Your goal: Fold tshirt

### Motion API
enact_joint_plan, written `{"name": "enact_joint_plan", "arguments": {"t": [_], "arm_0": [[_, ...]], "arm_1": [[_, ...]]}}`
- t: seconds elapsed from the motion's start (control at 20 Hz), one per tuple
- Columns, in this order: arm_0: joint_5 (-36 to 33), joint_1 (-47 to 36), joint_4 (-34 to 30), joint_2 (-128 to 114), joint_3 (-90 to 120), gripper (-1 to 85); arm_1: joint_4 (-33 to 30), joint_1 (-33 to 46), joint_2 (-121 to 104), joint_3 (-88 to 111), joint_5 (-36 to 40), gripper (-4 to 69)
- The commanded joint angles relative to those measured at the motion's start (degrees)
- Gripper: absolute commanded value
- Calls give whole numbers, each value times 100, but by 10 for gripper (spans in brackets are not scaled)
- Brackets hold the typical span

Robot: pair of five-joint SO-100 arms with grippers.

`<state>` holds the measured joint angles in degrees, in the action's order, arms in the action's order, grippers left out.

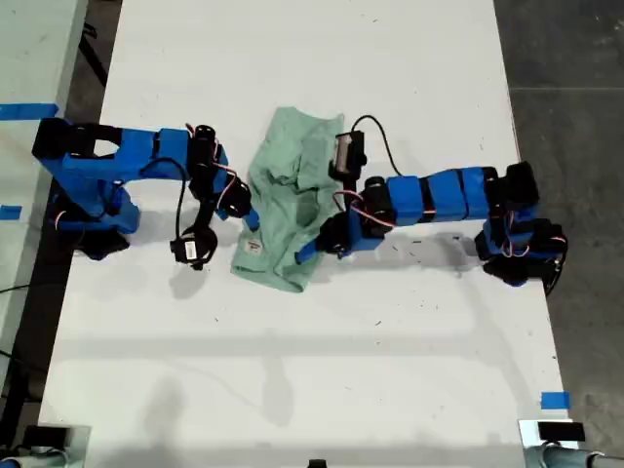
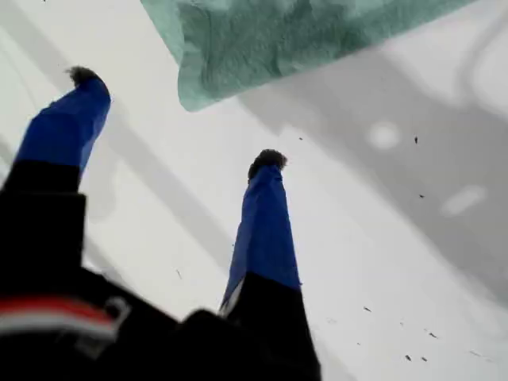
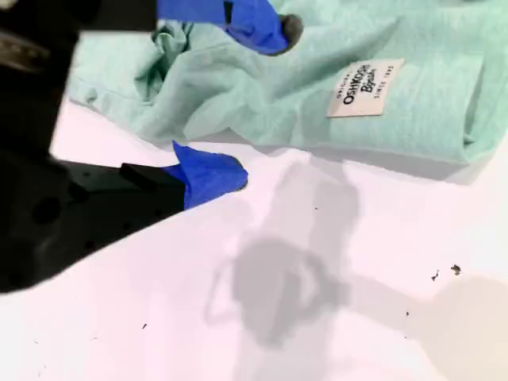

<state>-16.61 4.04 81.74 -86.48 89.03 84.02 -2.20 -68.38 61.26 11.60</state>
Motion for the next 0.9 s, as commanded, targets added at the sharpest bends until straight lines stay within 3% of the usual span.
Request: {"name": "enact_joint_plan", "arguments": {"t": [0.0, 0.55, 0.7, 0.85], "arm_0": [[-62, 158, -369, 378, -378, 207], [18, 193, -817, 1942, -914, 207], [53, 290, -765, 2654, -1485, 120], [229, 360, -747, 3146, -1925, 23]], "arm_1": [[-220, 70, 334, -686, 97, 325], [-765, 422, 2171, -1556, 369, 320], [-940, 466, 2549, -1644, 448, 290], [-1002, 439, 2760, -1679, 483, 209]]}}
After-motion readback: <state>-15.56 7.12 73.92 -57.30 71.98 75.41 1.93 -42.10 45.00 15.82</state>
